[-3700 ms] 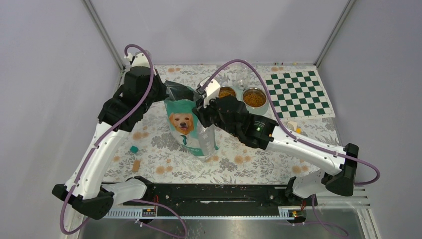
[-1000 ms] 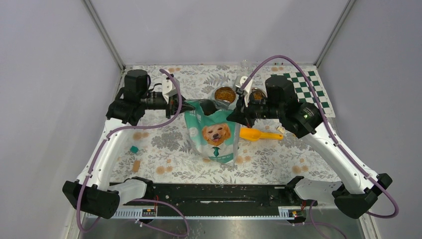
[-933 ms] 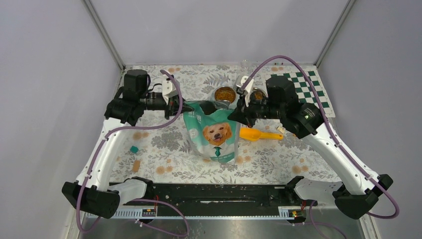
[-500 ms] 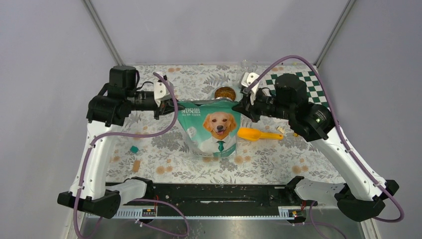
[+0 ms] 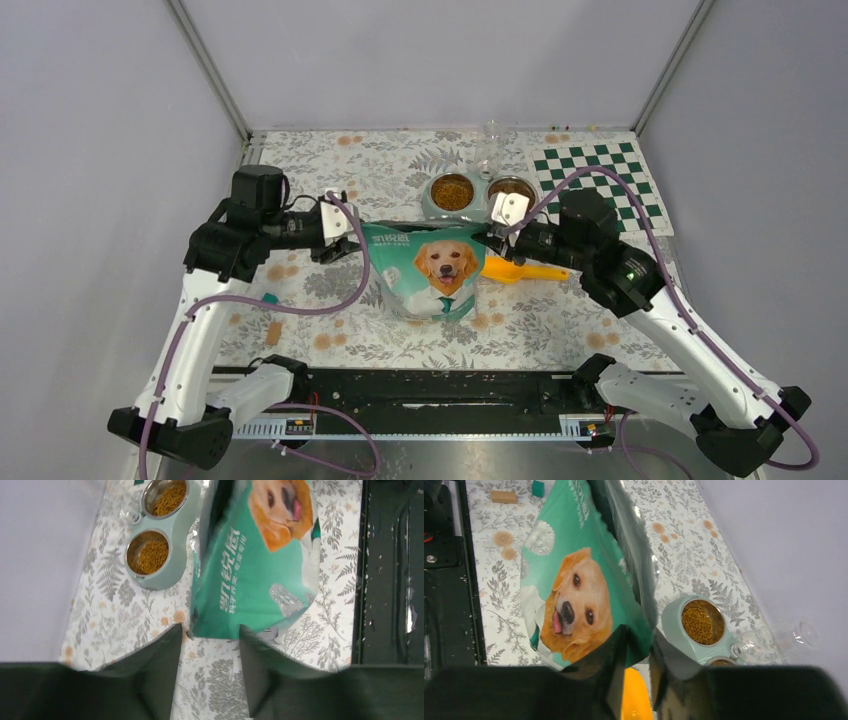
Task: Serve the pet food
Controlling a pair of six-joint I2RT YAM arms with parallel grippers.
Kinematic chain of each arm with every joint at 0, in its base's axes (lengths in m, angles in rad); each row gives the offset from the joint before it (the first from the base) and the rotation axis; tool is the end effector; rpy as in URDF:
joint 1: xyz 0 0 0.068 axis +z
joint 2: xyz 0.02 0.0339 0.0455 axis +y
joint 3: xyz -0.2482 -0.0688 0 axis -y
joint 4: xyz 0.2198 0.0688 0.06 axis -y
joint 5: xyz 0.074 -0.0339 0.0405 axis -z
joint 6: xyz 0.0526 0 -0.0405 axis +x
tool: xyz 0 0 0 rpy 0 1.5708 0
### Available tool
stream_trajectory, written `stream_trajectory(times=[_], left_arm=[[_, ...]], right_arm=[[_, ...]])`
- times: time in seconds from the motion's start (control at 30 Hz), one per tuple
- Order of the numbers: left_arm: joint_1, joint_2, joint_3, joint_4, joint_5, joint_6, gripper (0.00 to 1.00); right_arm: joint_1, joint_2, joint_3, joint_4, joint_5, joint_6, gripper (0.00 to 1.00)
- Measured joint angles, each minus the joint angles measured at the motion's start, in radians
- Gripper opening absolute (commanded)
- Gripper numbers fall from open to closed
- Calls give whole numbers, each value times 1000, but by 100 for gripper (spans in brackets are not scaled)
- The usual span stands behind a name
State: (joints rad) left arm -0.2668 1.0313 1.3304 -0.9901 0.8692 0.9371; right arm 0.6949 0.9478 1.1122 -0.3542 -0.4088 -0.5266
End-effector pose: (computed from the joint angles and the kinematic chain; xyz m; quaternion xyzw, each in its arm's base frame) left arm 0.1515 -0.0831 0.3798 0.6125 0.5749 -0.2327 0.4901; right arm 0.1420 0.1456 0.3872 -0.5388 0.5443 0.2083 0.6083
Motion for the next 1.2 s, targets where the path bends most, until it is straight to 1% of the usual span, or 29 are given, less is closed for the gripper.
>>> stream_trajectory(times=[0.07, 0.1, 0.13, 0.17, 0.23, 0.3, 0.37, 0.47, 0.5, 0.53, 0.6, 0.67, 0.73, 0.83, 0.9, 0.97, 1.0, 1.03, 1.07, 1.17, 1.2], left_arm=[[0, -16, -6, 16, -31, -23, 69], [0, -18, -6, 31, -33, -30, 74], [0, -19, -6, 44, -32, -36, 81], [0, -19, -6, 55, -31, -43, 84], [-2, -16, -3, 76, -18, -56, 87], [-3, -10, 7, 95, 2, -70, 87], [-4, -5, 15, 117, 18, -77, 87], [-7, 7, 26, 135, 39, -81, 86], [-8, 18, 32, 140, 48, -82, 85], [-8, 26, 36, 144, 53, -83, 82], [-13, 49, 45, 150, 63, -88, 73], [-18, 69, 49, 154, 64, -92, 64], [-23, 83, 51, 154, 63, -91, 55], [-31, 87, 56, 129, 57, -68, 36], [-43, 84, 61, 100, 45, -44, 22], [-56, 75, 61, 81, 25, -25, 14], [-60, 68, 61, 73, 10, -17, 11], [-63, 59, 61, 67, -10, -6, 4], [-64, 46, 60, 66, -36, 3, 0], [-76, -9, 15, 105, -85, 13, 0], [-81, -23, 1, 118, -94, 13, 0]], right_arm=[[-6, -10, -1, 0, 4, -16, 50], [-10, -12, 3, -4, 3, -21, 55], [-14, -11, 12, -15, -4, -25, 60], [-15, -4, 26, -32, -9, -26, 63], [-17, 21, 74, -70, -35, -25, 71], [-17, 49, 124, -95, -66, -23, 74], [-17, 72, 155, -108, -89, -18, 74], [-17, 117, 193, -135, -121, -5, 73], [-17, 137, 207, -145, -137, 0, 70], [-17, 159, 223, -158, -146, 2, 64], [-18, 210, 263, -189, -170, 1, 46], [-18, 253, 299, -220, -187, -6, 32], [-18, 281, 329, -248, -197, -17, 22], [-18, 290, 349, -278, -194, -40, 9], [-18, 290, 354, -295, -186, -64, 4], [-18, 288, 354, -301, -177, -91, 1], [-18, 285, 354, -304, -168, -106, 0], [-17, 282, 354, -307, -158, -119, 0], [-15, 275, 349, -309, -148, -134, 0], [-8, 253, 327, -299, -129, -170, 0], [-2, 243, 315, -290, -126, -187, 4]])
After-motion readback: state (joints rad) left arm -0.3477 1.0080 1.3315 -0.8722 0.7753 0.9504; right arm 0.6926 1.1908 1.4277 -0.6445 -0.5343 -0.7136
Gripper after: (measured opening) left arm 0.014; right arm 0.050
